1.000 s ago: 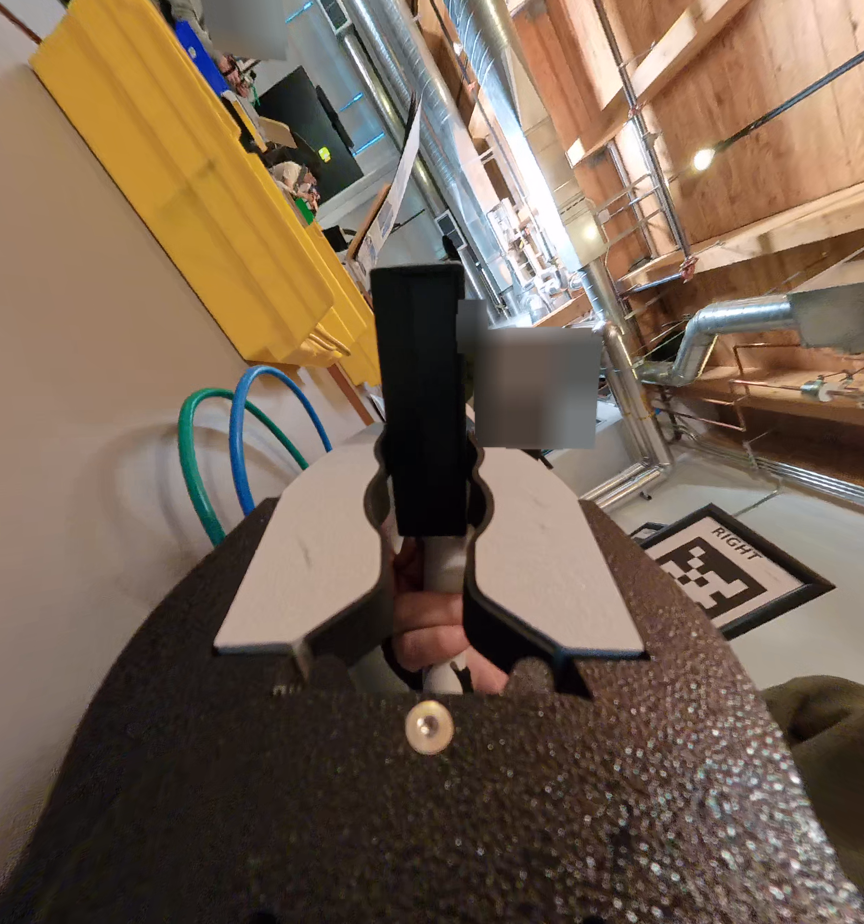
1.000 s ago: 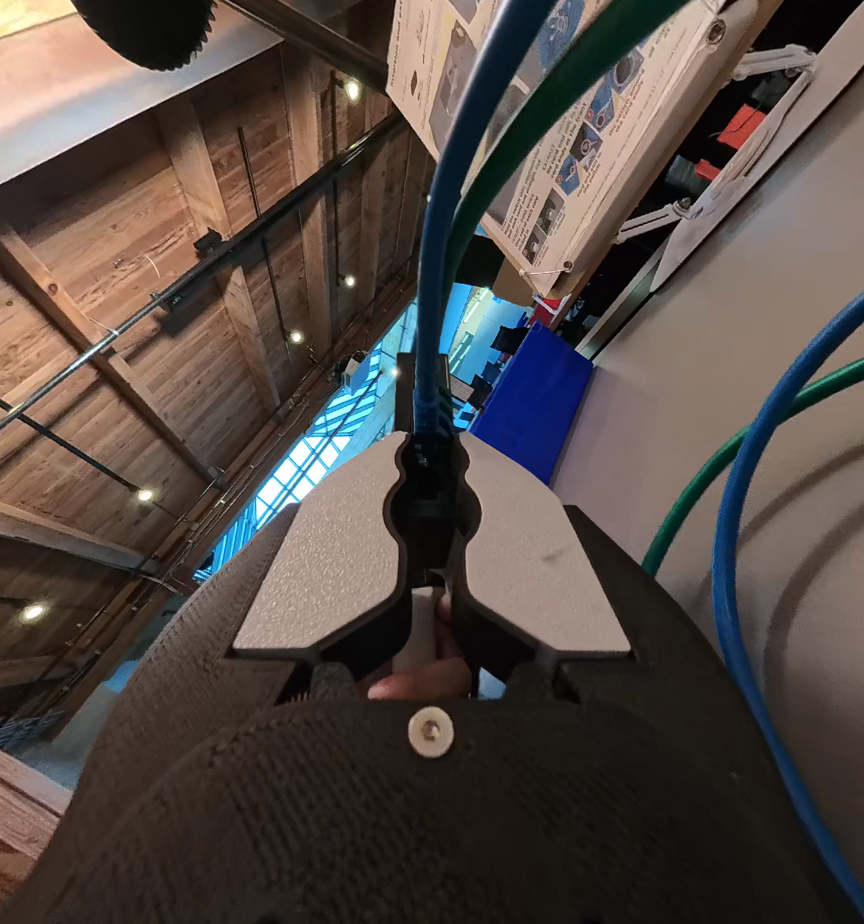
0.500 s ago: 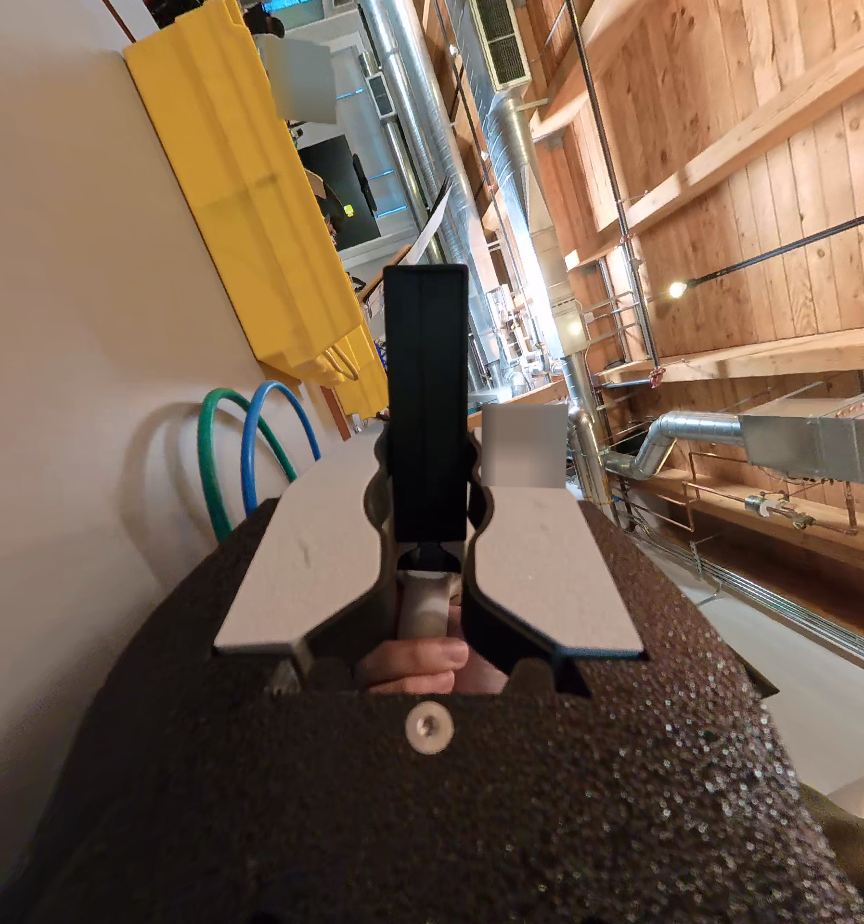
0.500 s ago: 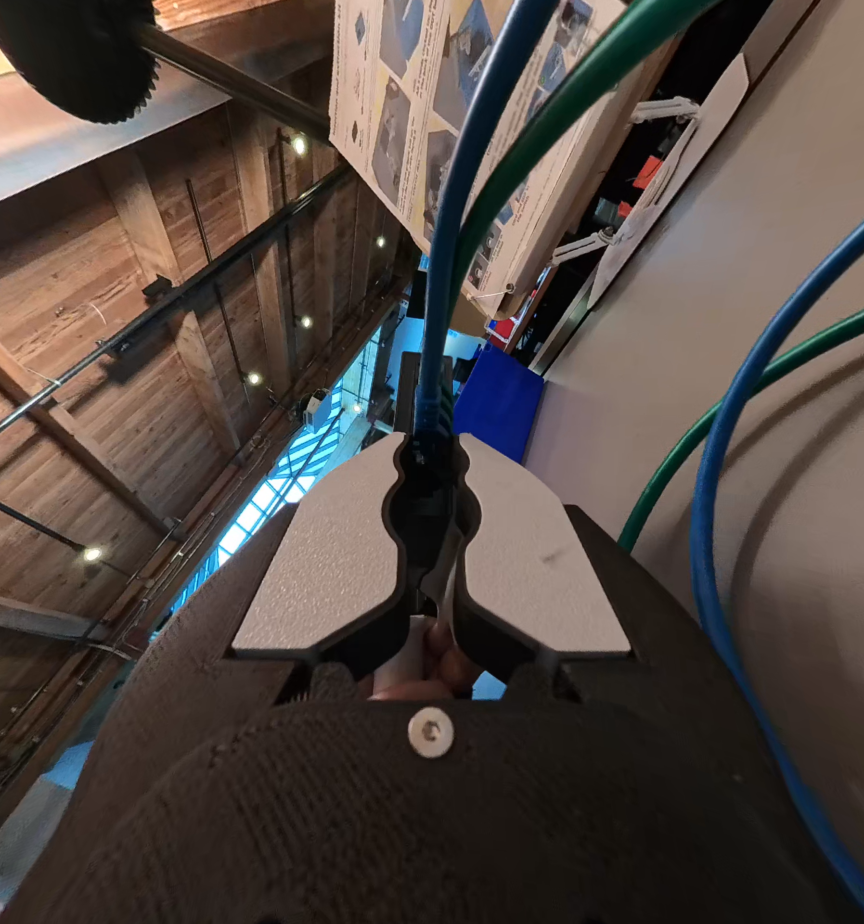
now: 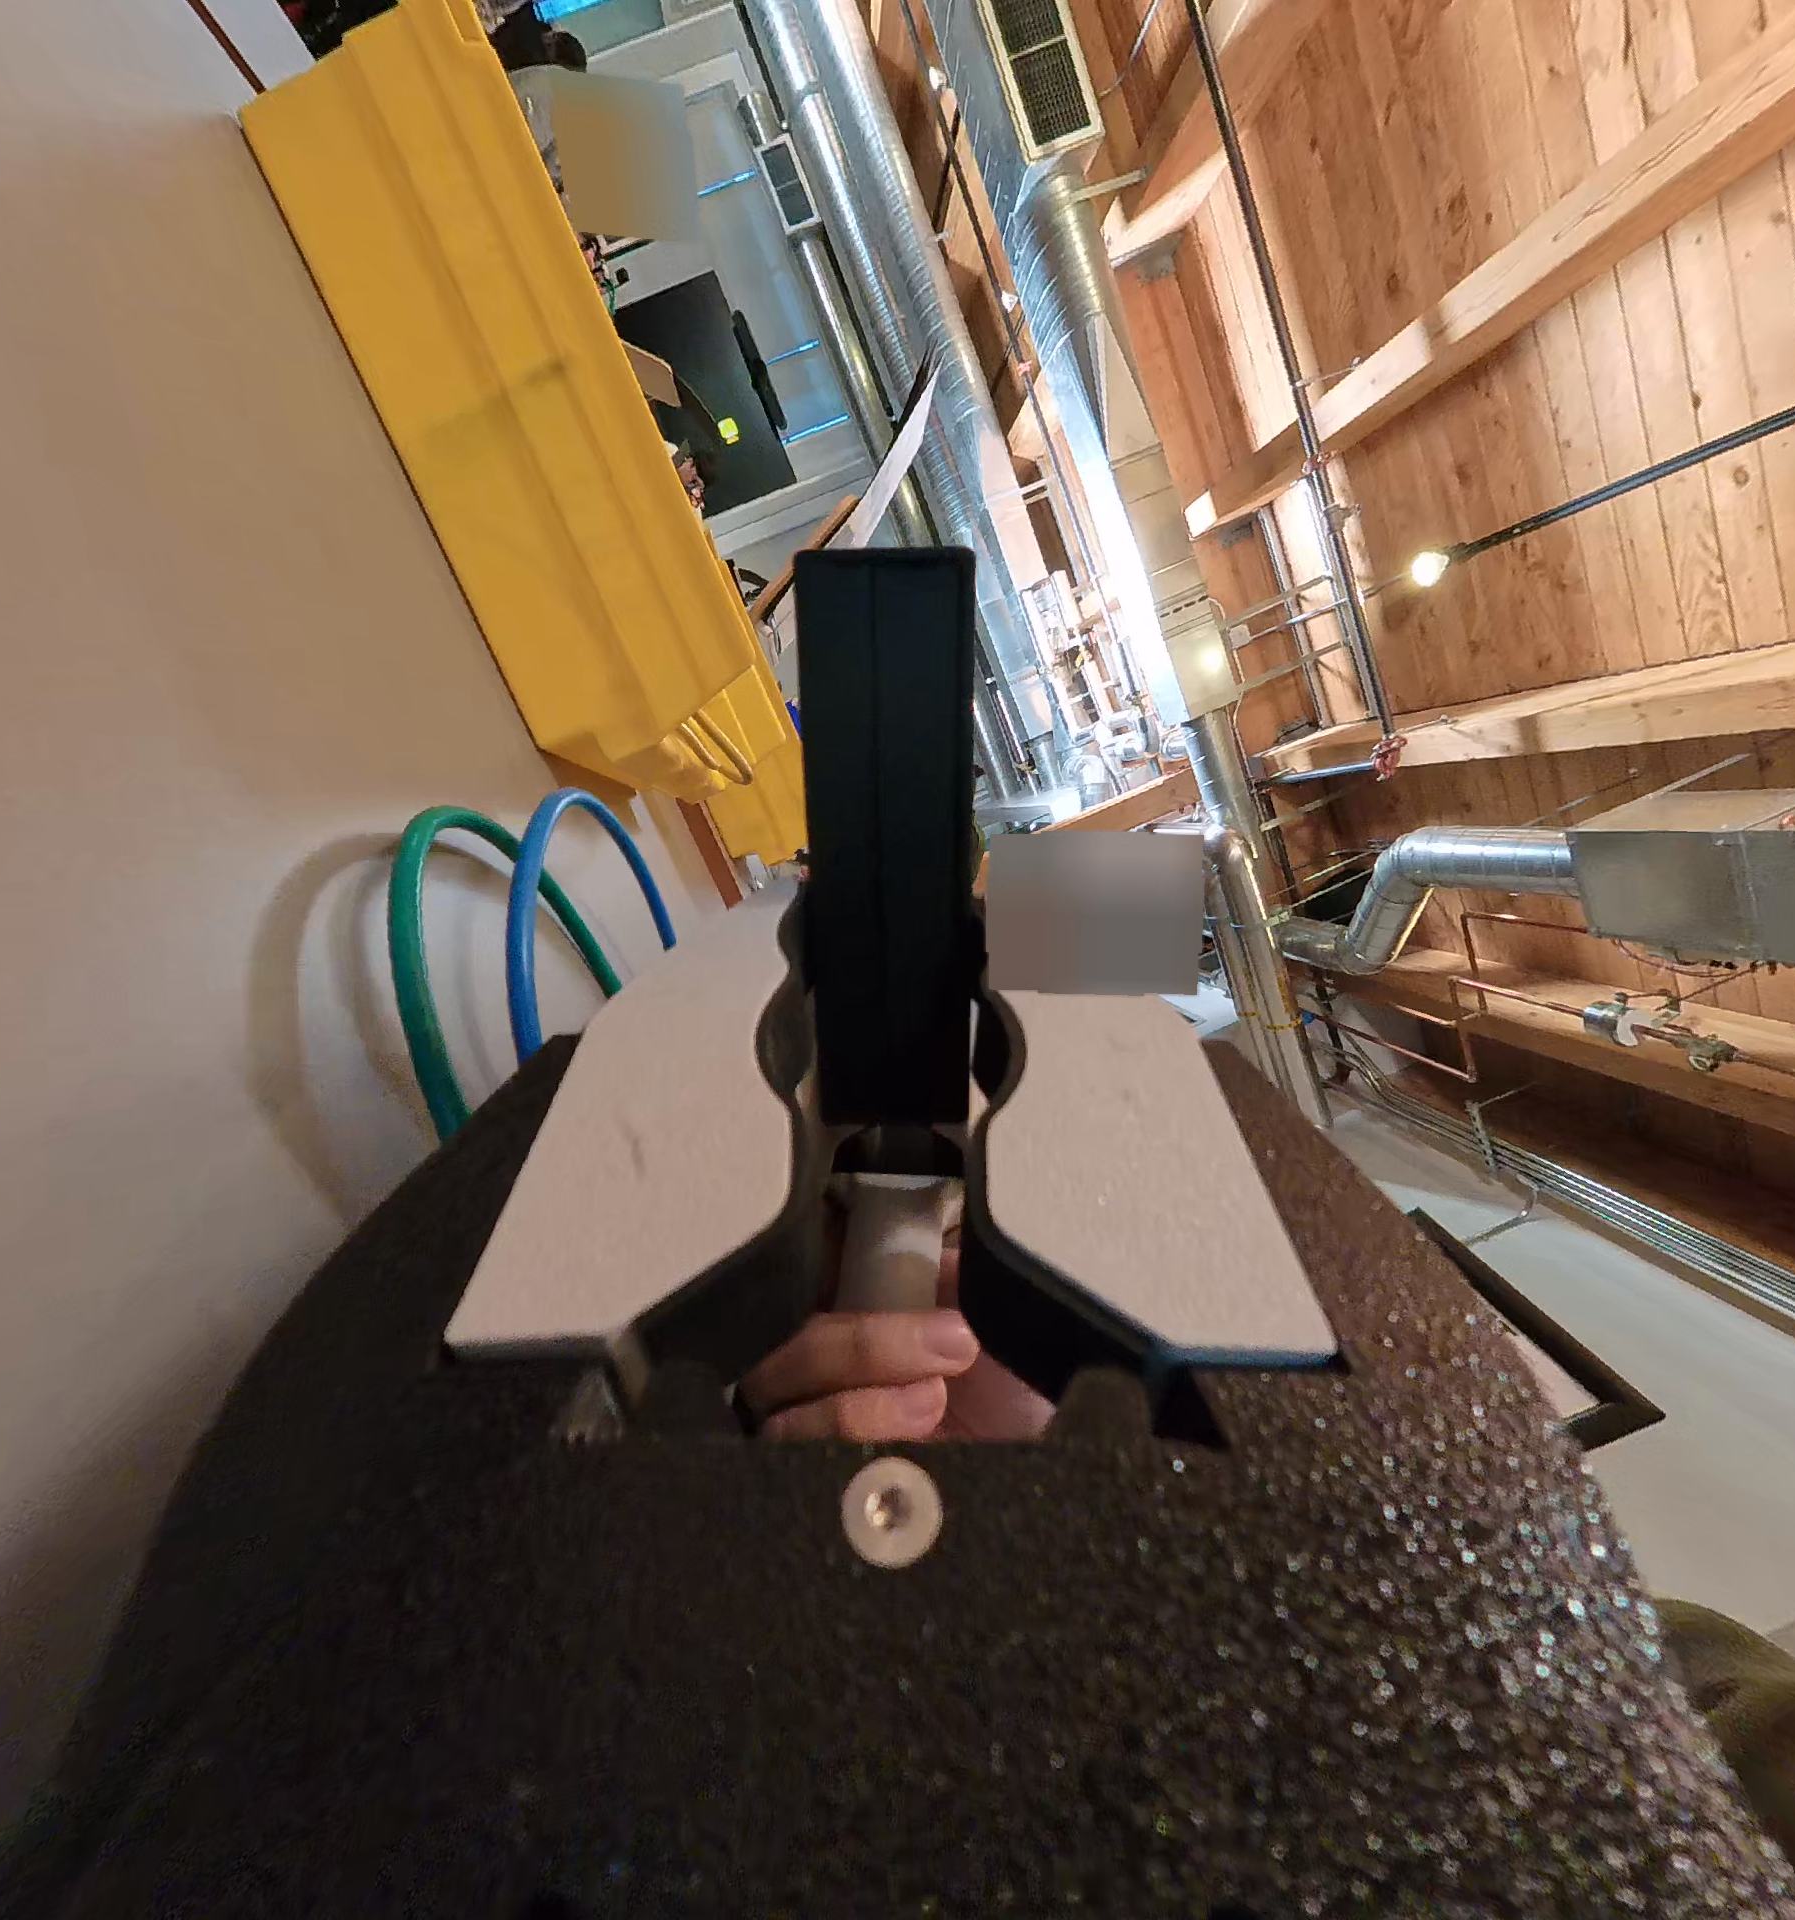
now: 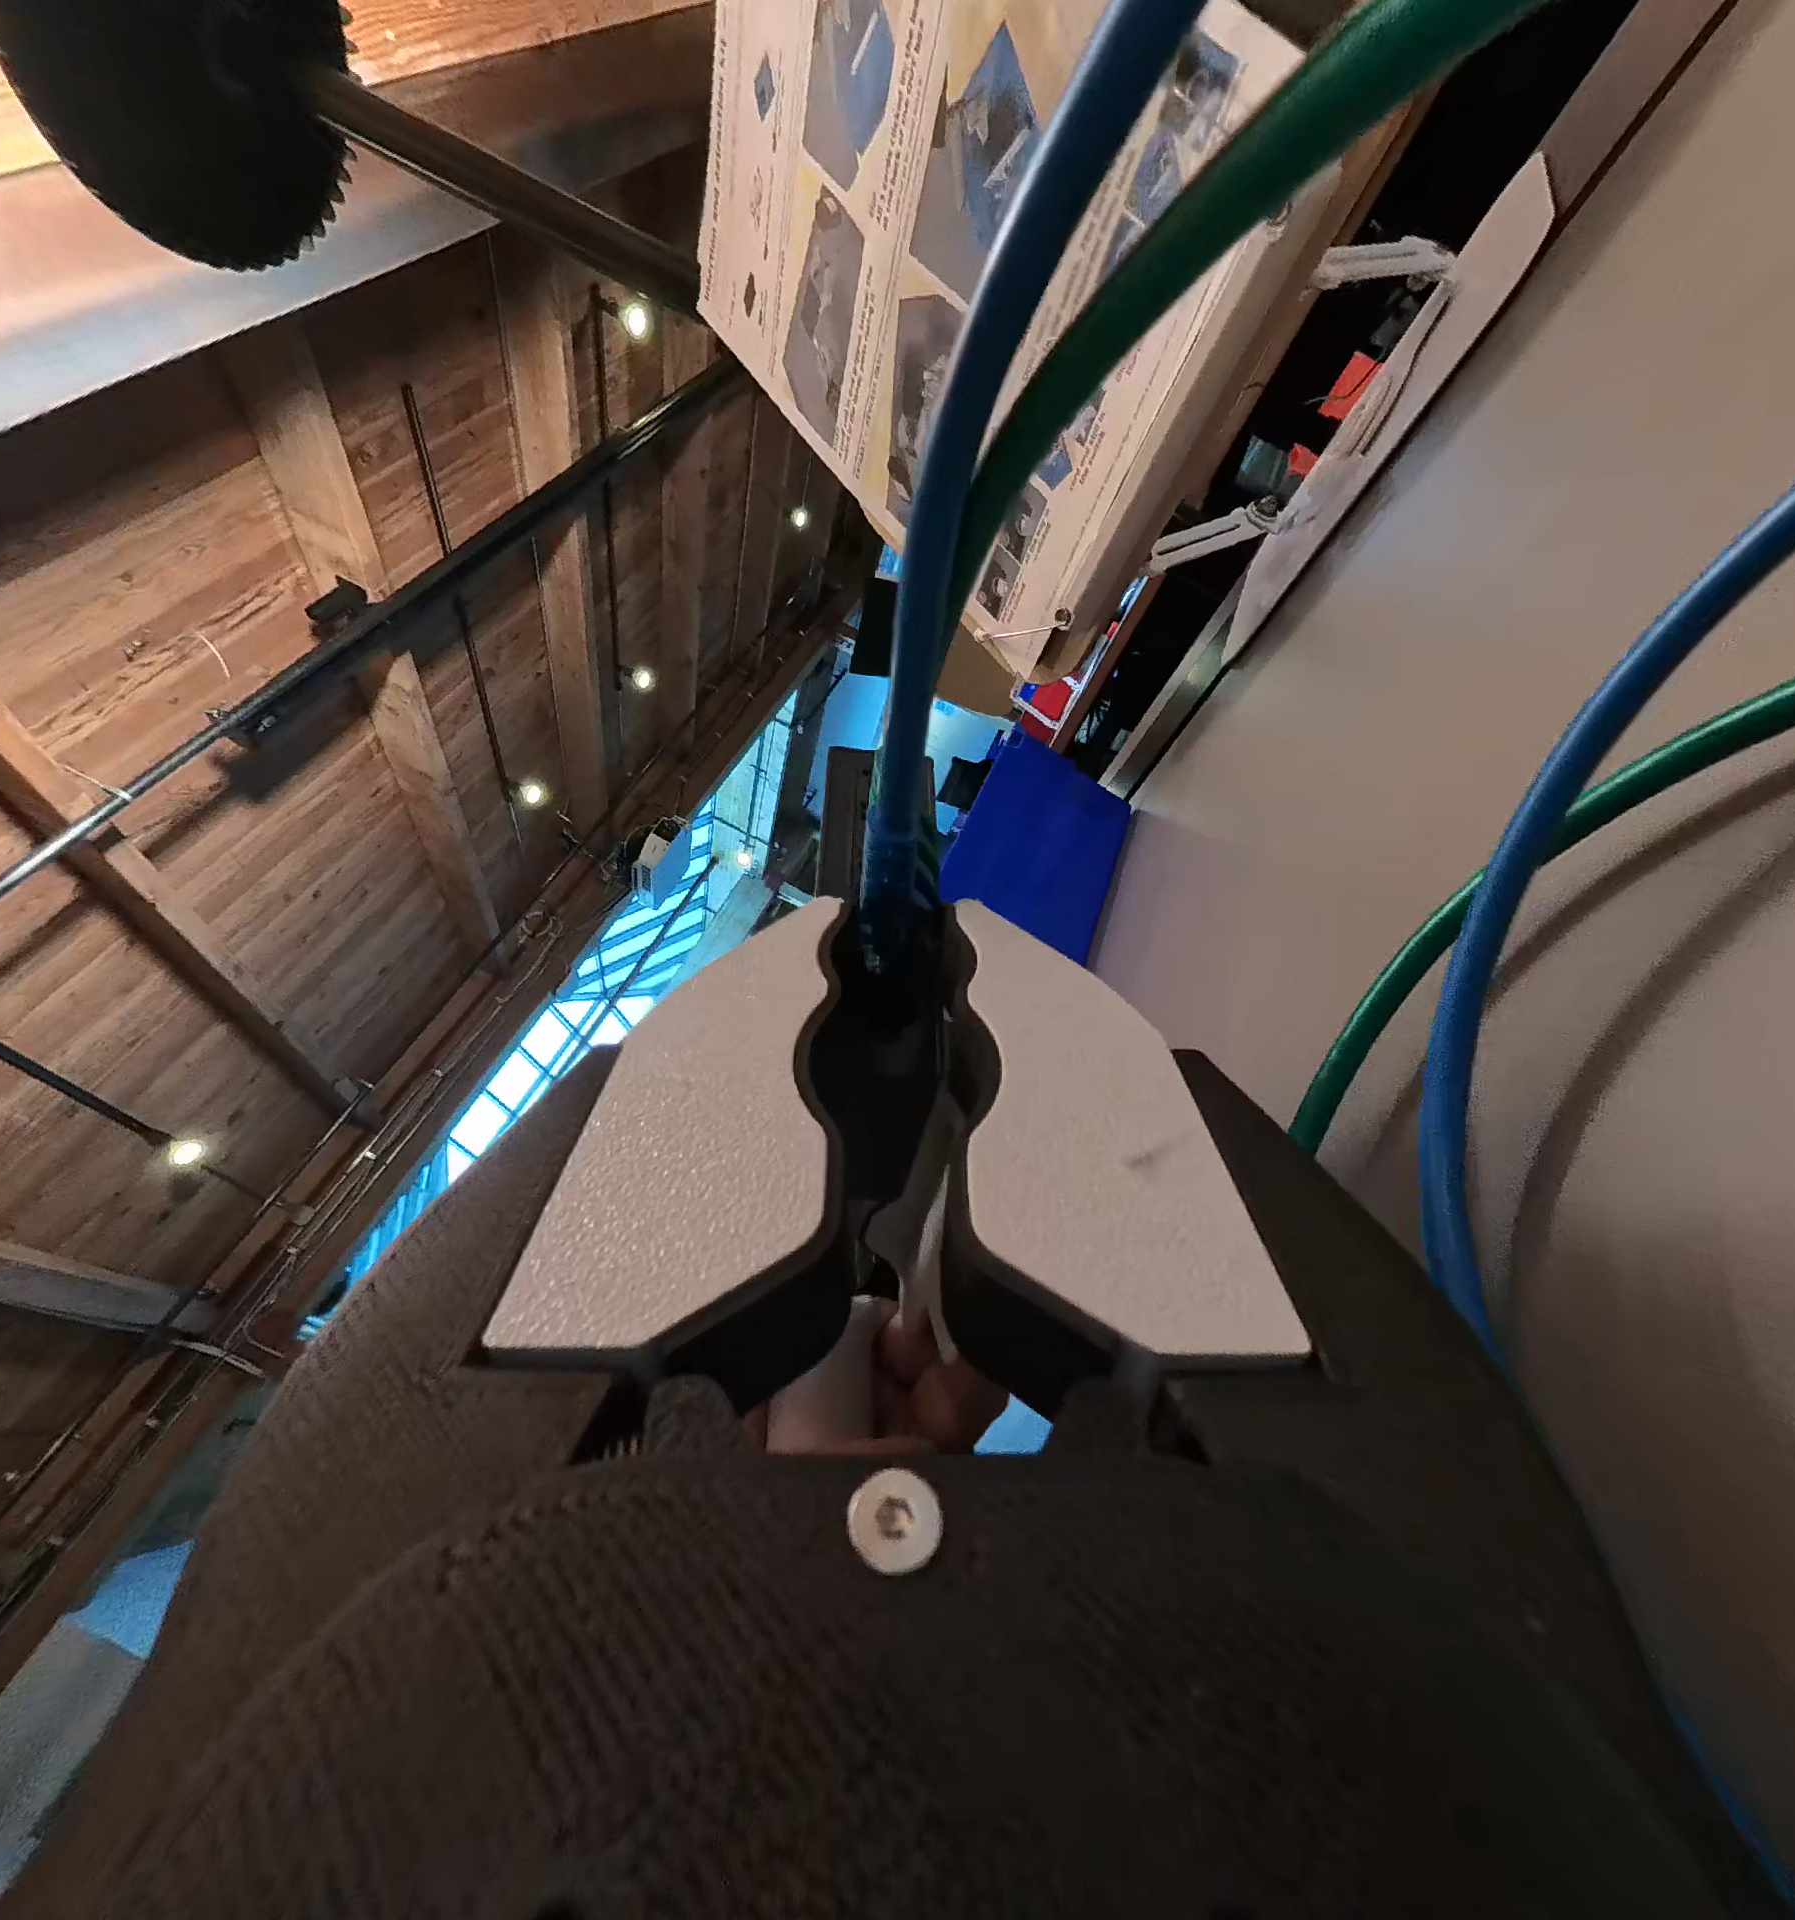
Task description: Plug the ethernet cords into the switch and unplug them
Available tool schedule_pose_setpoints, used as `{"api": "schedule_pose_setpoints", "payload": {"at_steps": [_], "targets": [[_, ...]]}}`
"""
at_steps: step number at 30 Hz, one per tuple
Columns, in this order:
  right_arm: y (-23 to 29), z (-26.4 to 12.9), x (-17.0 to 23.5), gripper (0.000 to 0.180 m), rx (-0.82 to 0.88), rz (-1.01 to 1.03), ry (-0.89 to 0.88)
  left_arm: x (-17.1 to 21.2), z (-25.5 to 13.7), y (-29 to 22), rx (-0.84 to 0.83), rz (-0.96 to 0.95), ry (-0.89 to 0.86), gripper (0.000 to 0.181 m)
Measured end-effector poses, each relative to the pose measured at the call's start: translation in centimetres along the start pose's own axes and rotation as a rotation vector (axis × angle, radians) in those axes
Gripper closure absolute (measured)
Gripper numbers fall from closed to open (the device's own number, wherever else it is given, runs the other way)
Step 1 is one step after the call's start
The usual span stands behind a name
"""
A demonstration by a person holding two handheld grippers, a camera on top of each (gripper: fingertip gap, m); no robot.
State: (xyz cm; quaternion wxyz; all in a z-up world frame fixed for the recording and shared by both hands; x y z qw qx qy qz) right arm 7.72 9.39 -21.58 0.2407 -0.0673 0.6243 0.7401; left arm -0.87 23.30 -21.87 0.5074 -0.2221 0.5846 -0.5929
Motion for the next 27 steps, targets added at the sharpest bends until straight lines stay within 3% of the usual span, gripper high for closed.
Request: {"api": "schedule_pose_setpoints", "payload": {"at_steps": [27], "targets": [[-1.2,1.4,-0.7,0.165,-0.024,0.037,0.151,0.0,-0.7,0.2,-0.077,0.036,-0.087,0.154]]}}
Point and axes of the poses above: each gripper's, where its closed fingertips meet, z out along the fingers, x out of its underside, y = z × x across the jaws, the point moved 10 cm from there along -z, back along the fingers, and after that the axes turned 5 degrees about y, right-handed, at the moved point
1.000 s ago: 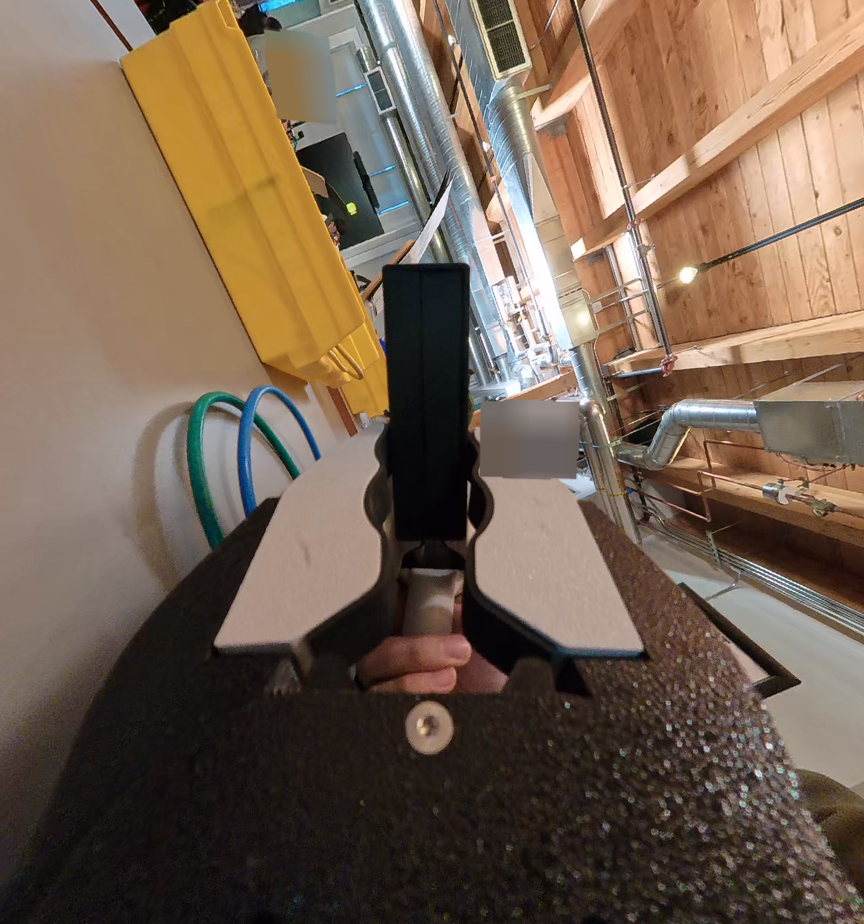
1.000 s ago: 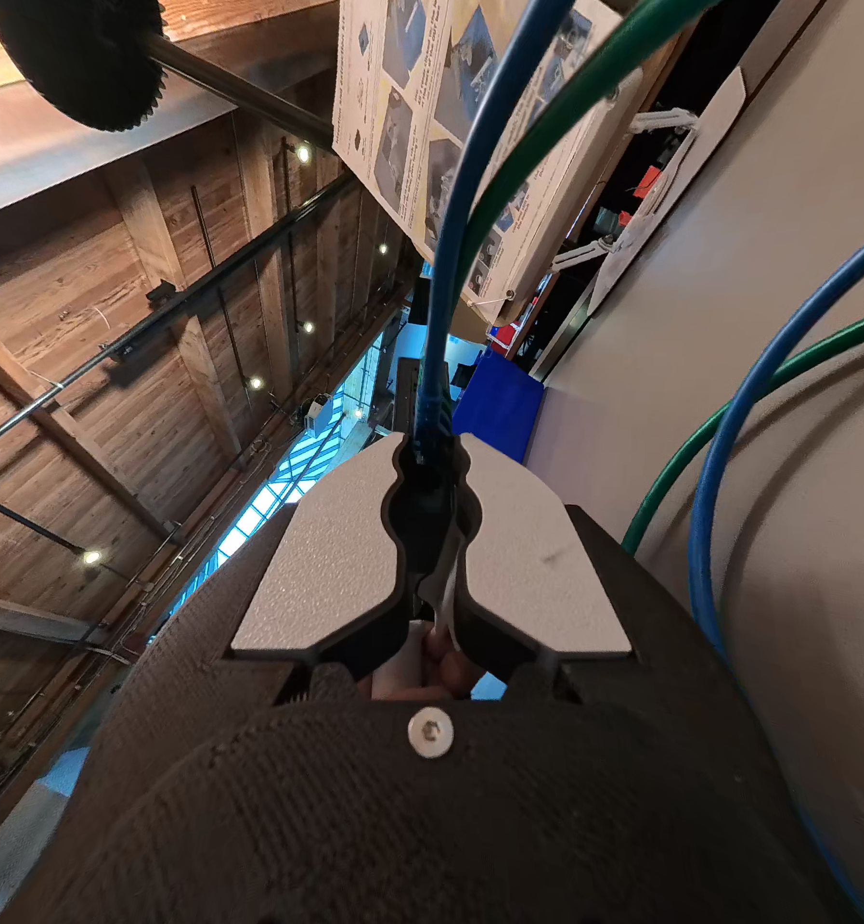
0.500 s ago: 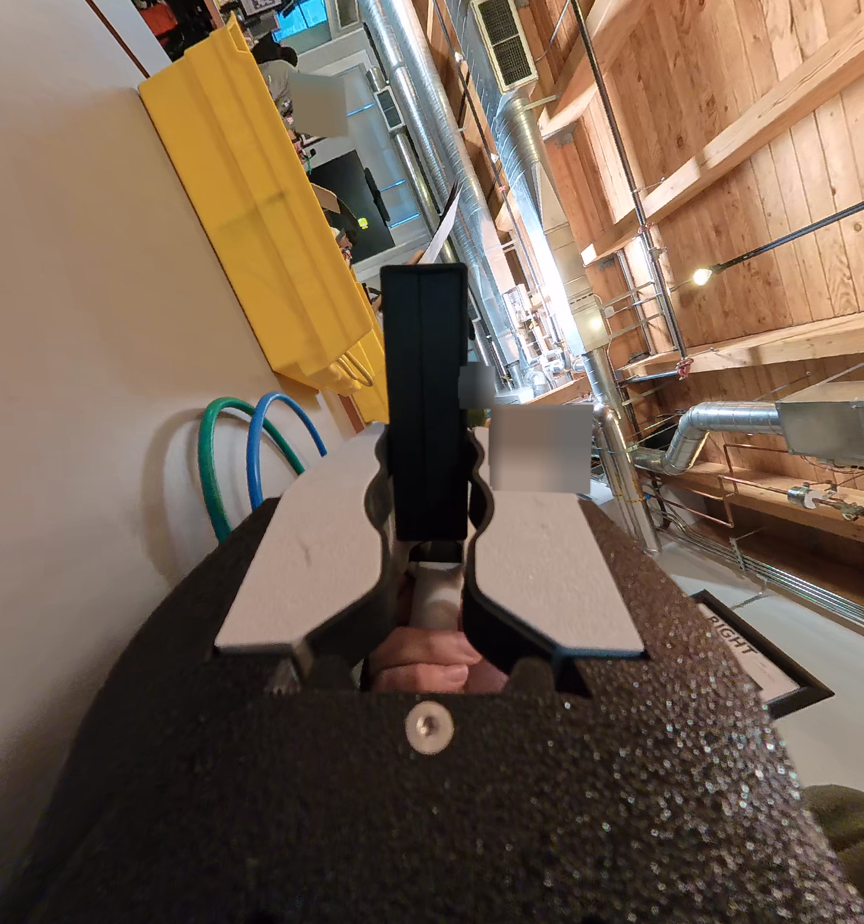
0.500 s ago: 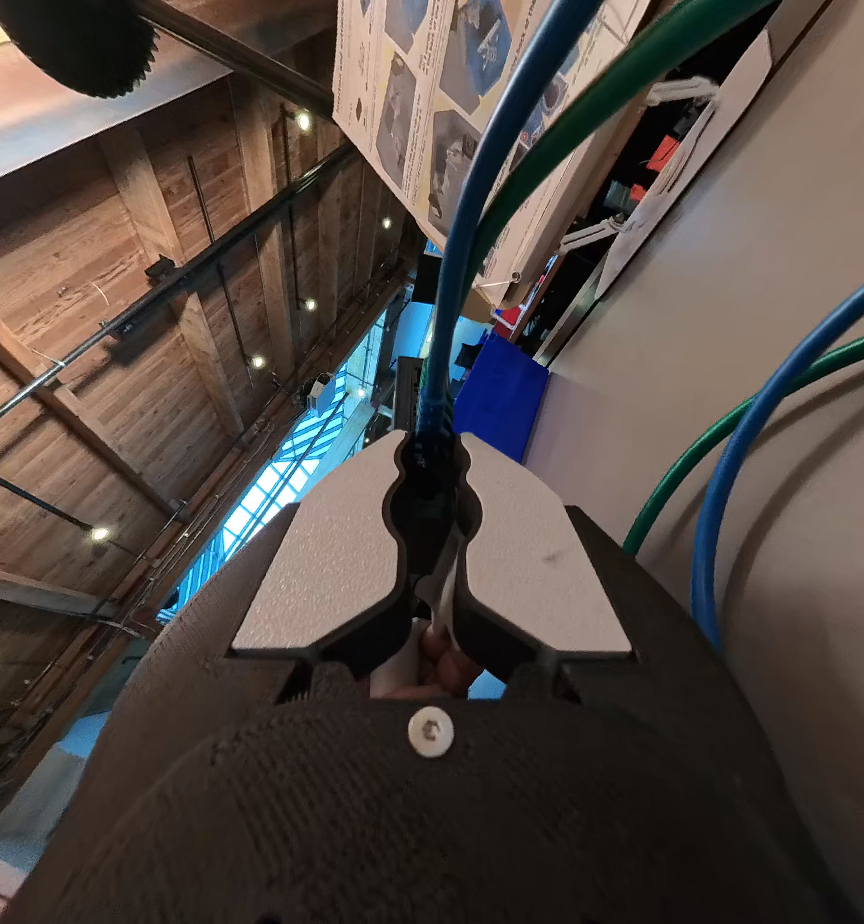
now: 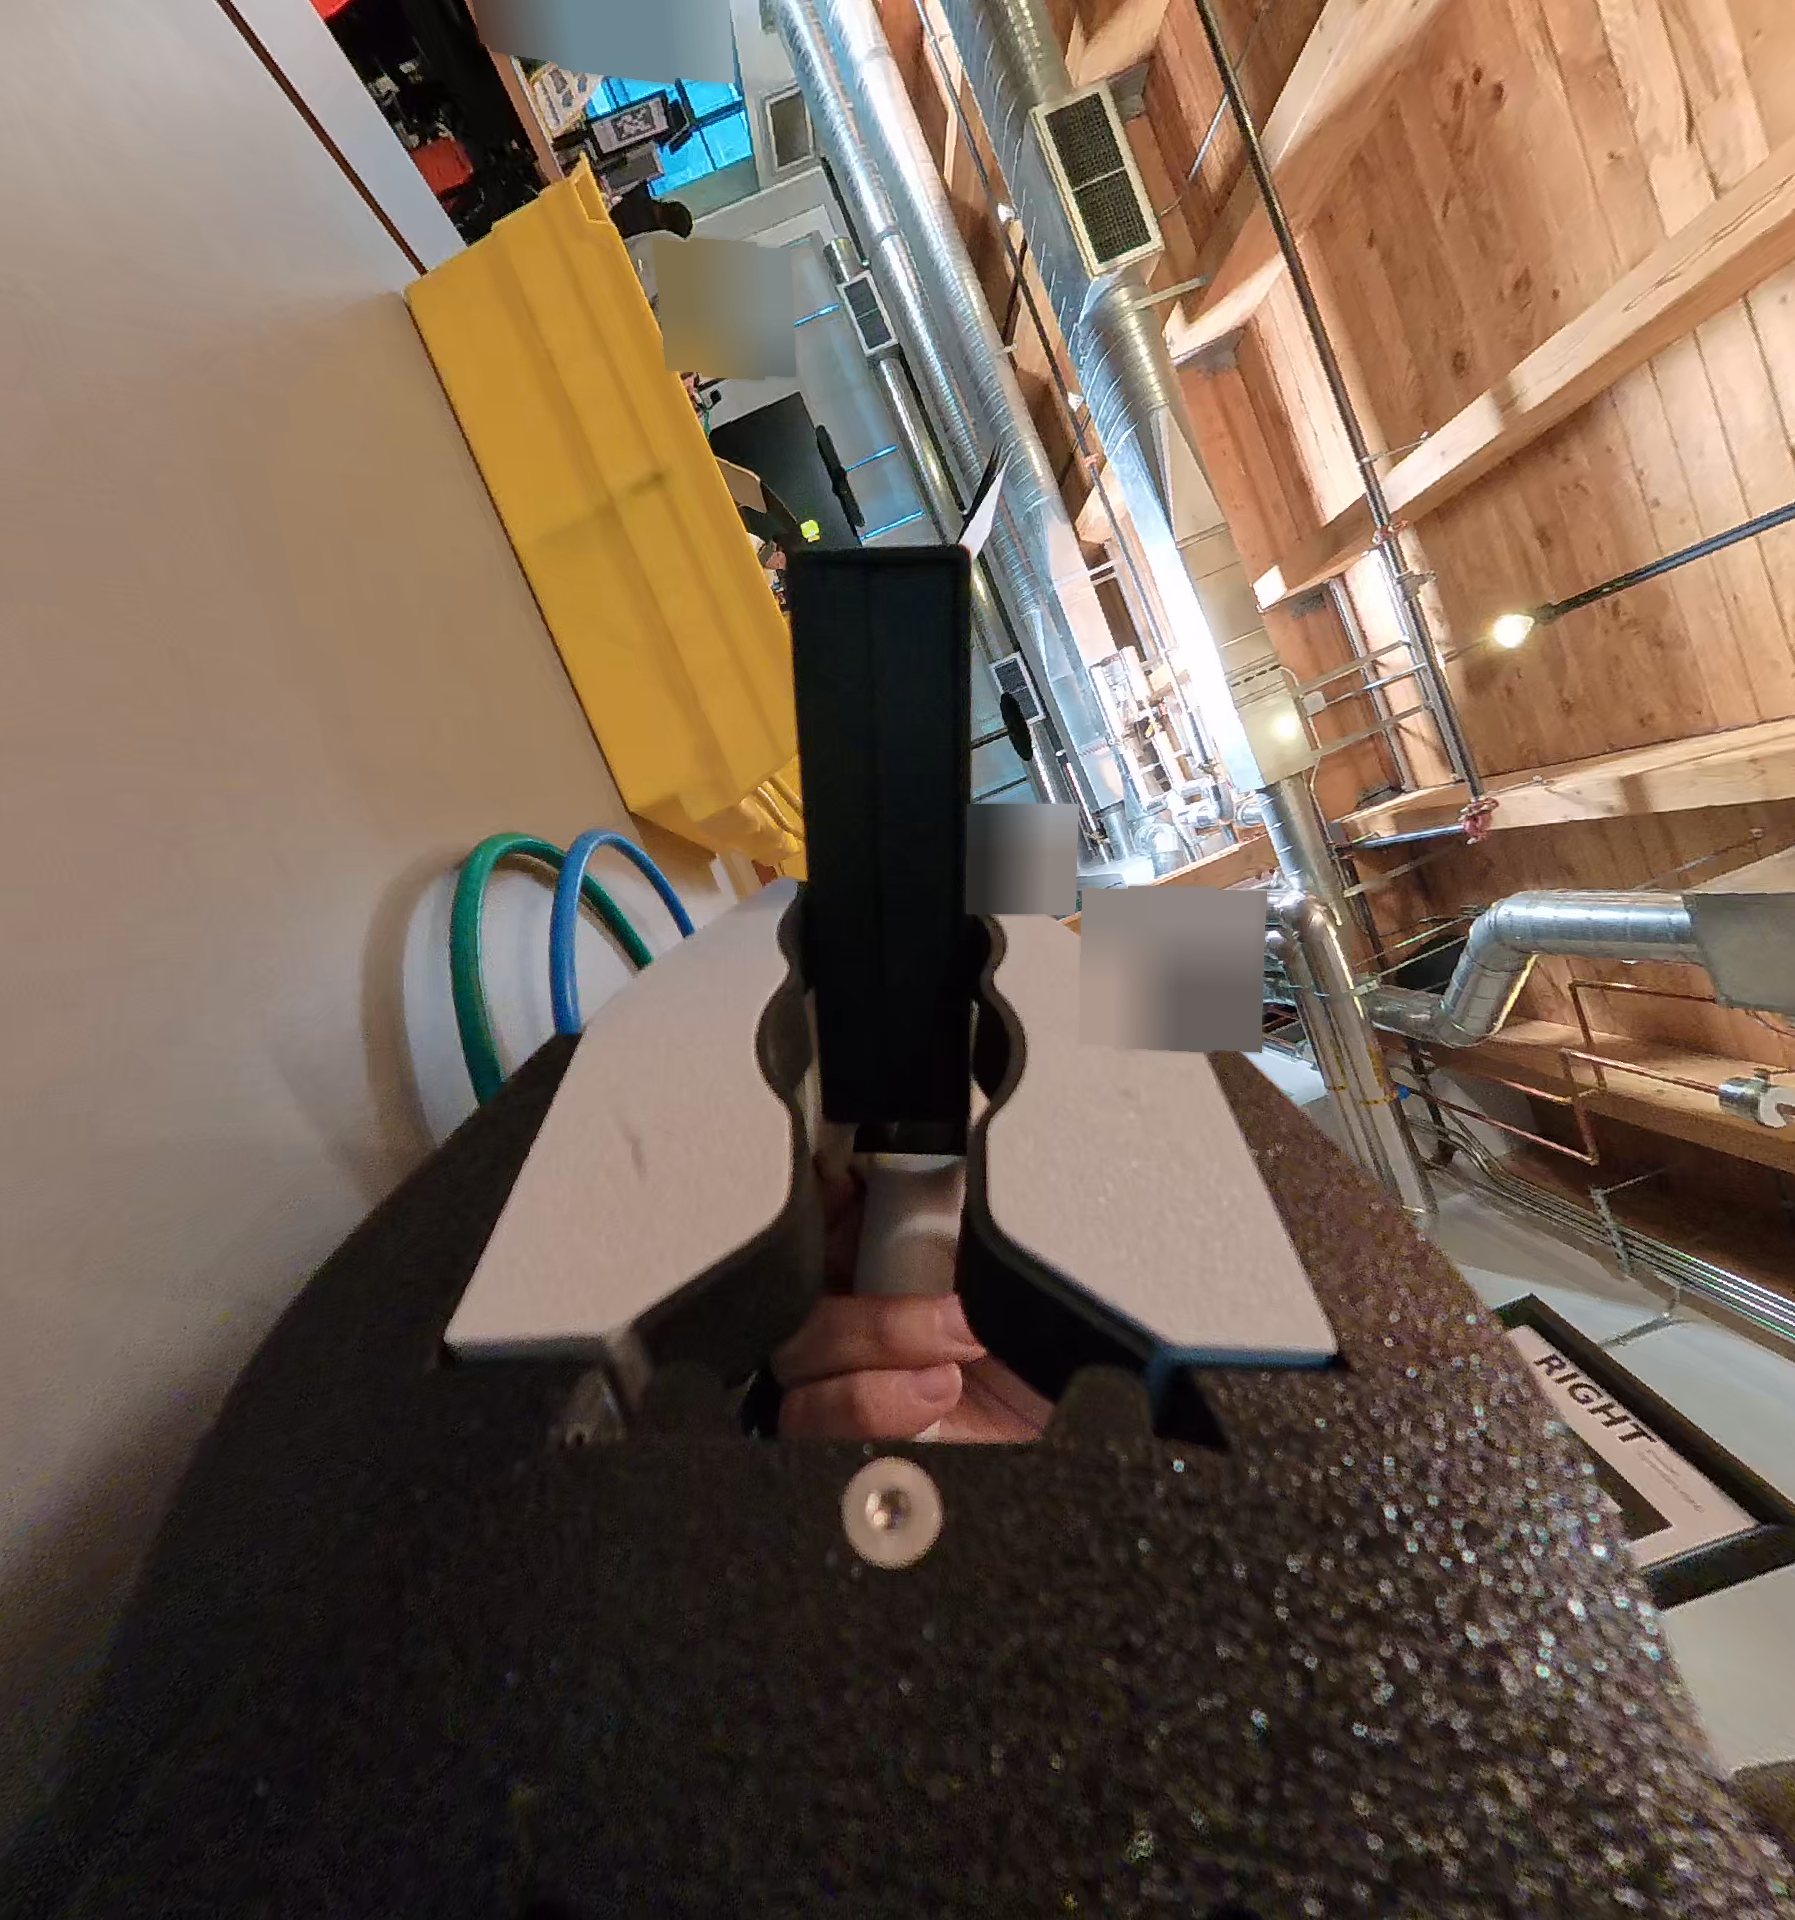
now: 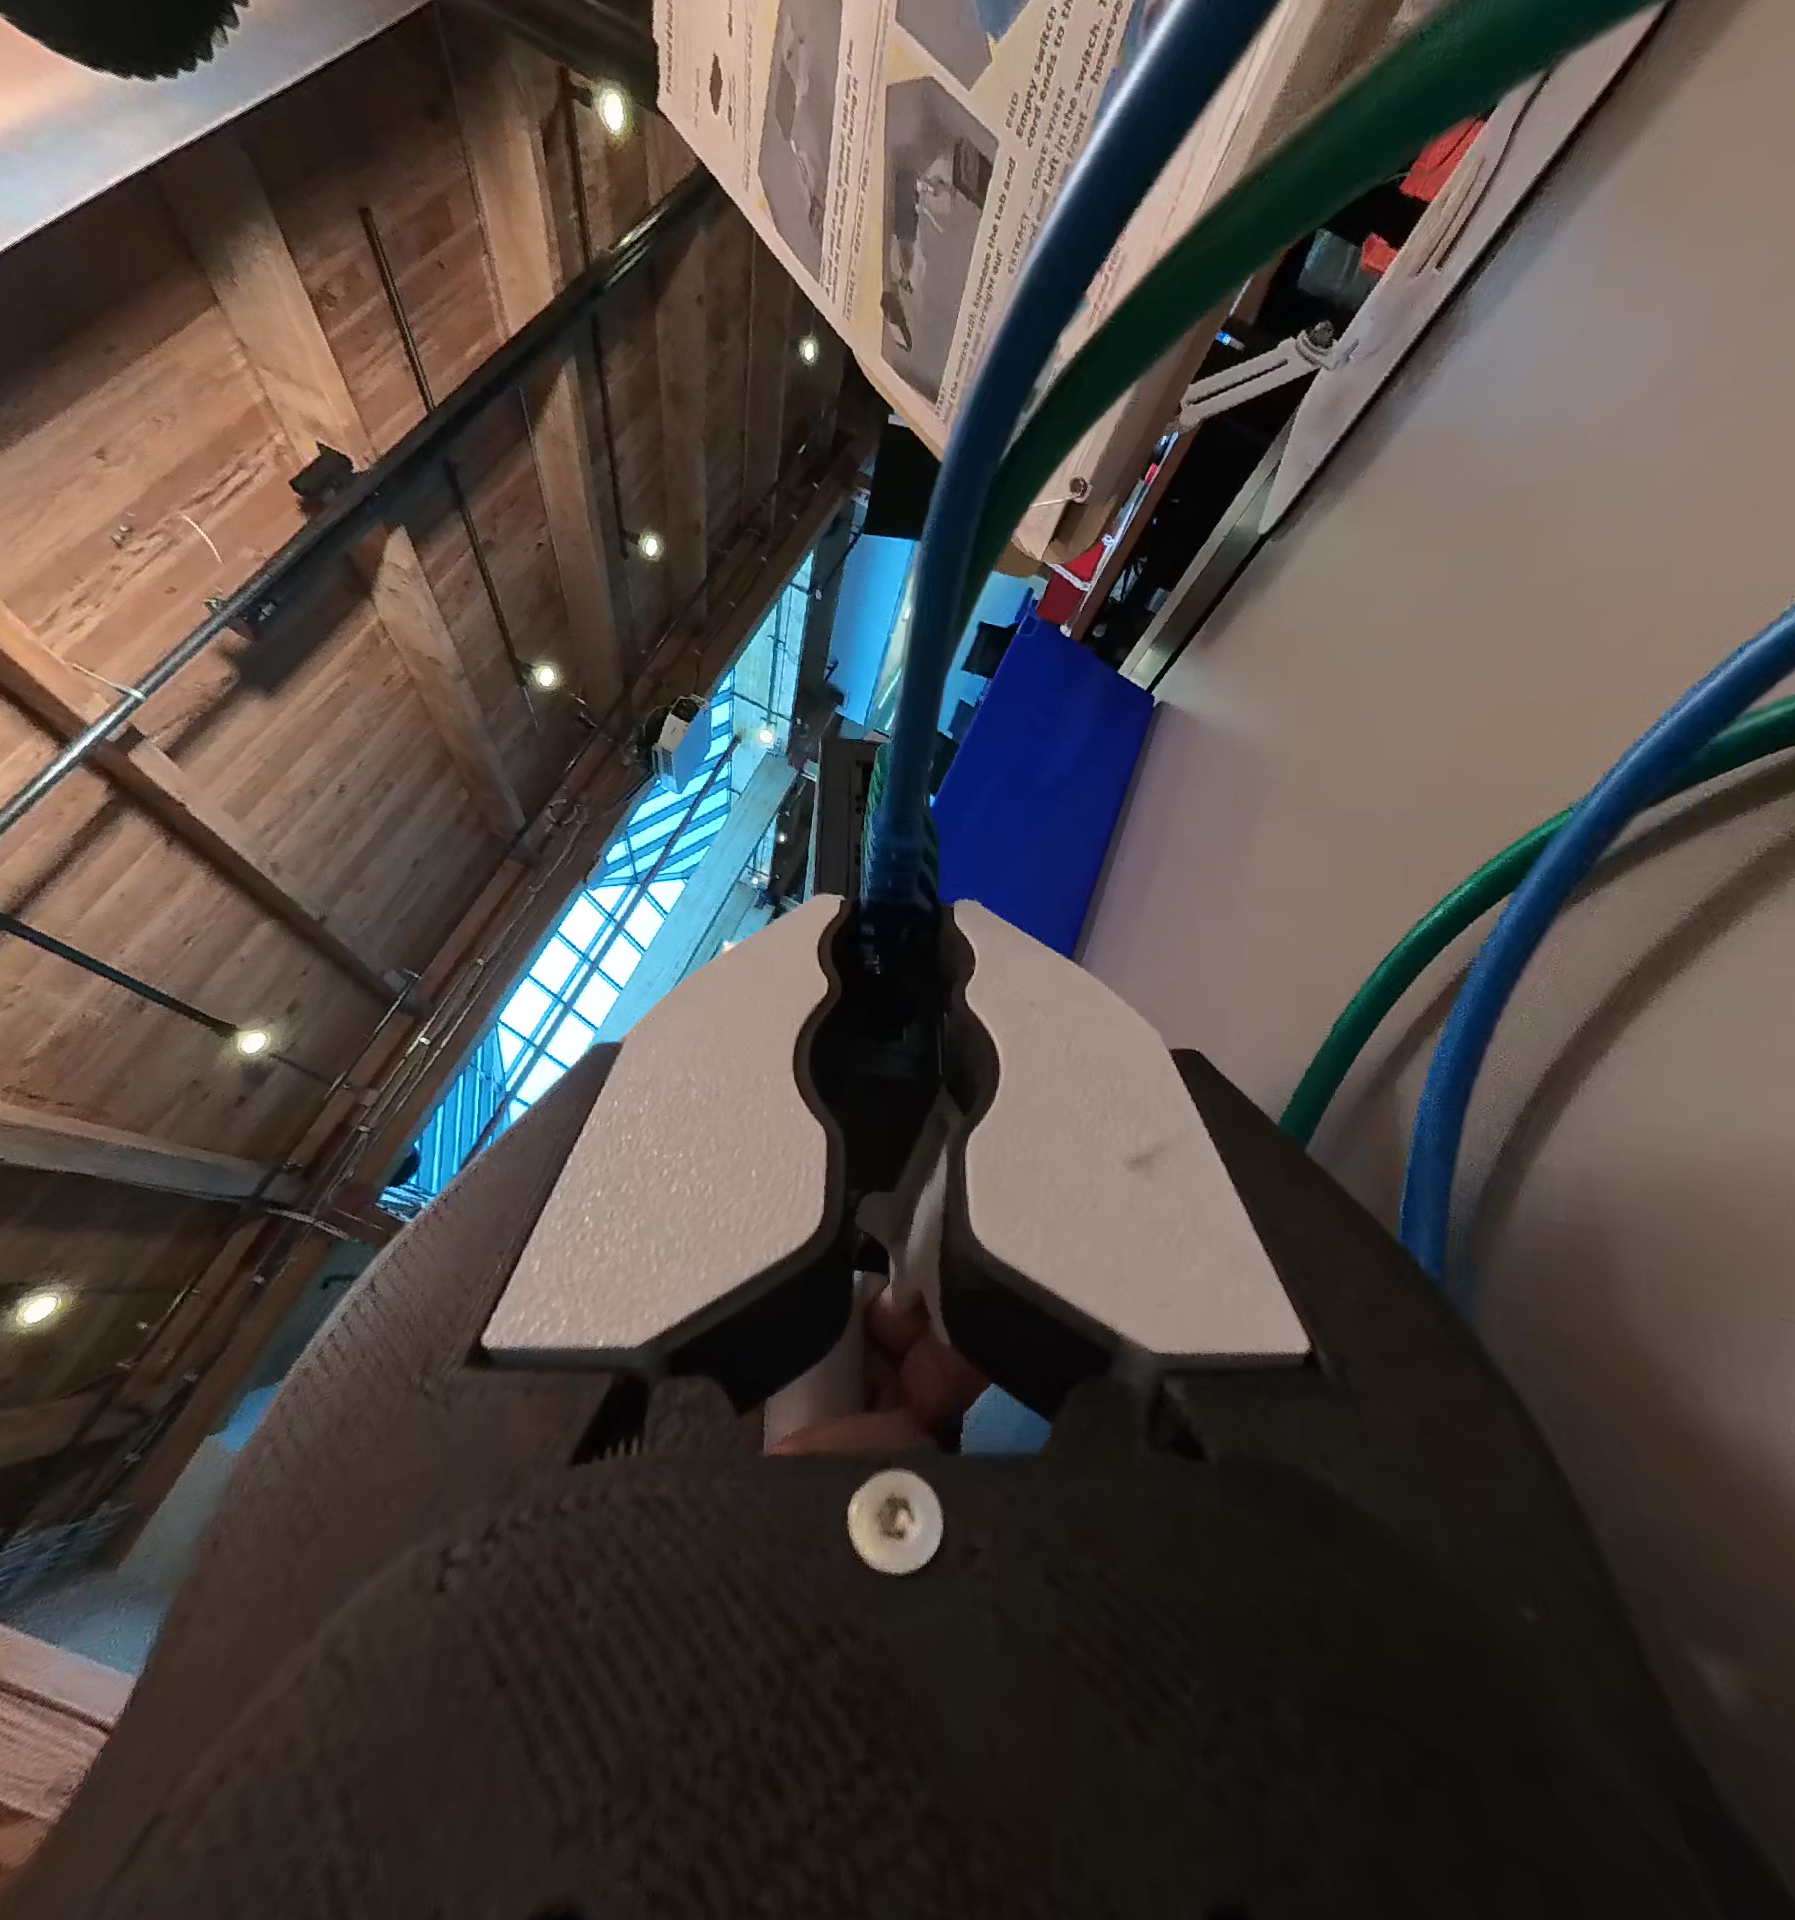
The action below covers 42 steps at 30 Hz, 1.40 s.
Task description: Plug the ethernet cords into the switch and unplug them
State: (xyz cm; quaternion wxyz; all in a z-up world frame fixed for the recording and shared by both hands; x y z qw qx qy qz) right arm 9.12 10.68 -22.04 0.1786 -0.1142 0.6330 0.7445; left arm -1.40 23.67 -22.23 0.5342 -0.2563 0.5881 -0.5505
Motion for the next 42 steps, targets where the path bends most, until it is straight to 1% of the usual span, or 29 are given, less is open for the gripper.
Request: {"api": "schedule_pose_setpoints", "payload": {"at_steps": [7,10,13,15,19,26,28,31,33,36,40,42], "targets": [[-0.1,0.1,0.0,0.165,0.000,0.012,0.008,-0.1,-0.1,0.1,-0.002,0.004,-0.006,0.154],[-0.1,0.2,-0.1,0.166,0.001,-0.054,0.021,0.0,0.0,0.3,0.011,-0.011,-0.011,0.154],[-0.3,0.3,-0.4,0.165,-0.038,-0.068,0.040,0.2,0.1,0.3,0.024,-0.001,-0.036,0.153],[-0.1,0.4,-0.7,0.165,-0.045,-0.118,0.060,0.1,0.1,0.1,0.031,0.009,-0.045,0.154],[-0.1,0.8,-0.9,0.164,-0.069,-0.117,0.089,-0.1,-0.1,-0.2,0.016,0.060,-0.065,0.154],[0.5,0.9,-1.6,0.164,-0.034,-0.296,0.184,0.0,-0.2,0.0,0.047,0.068,-0.107,0.154],[0.5,0.8,-1.8,0.164,-0.051,-0.293,0.190,0.0,-0.2,0.0,0.066,0.074,-0.113,0.154],[0.3,0.9,-1.5,0.164,-0.118,-0.189,0.159,0.1,-0.1,0.1,0.108,0.049,-0.153,0.154],[0.1,1.0,-1.4,0.165,-0.119,-0.174,0.164,0.0,-0.3,0.2,0.098,0.067,-0.157,0.154],[0.5,1.2,-1.7,0.164,-0.084,-0.263,0.196,-0.1,-0.3,0.3,0.092,0.079,-0.131,0.154],[0.4,1.1,-2.2,0.164,-0.092,-0.267,0.216,-0.4,-0.1,0.2,0.074,0.101,-0.063,0.154],[0.4,1.0,-2.5,0.164,-0.112,-0.276,0.253,-0.7,-0.1,0.3,0.095,0.107,0.019,0.154]]}}
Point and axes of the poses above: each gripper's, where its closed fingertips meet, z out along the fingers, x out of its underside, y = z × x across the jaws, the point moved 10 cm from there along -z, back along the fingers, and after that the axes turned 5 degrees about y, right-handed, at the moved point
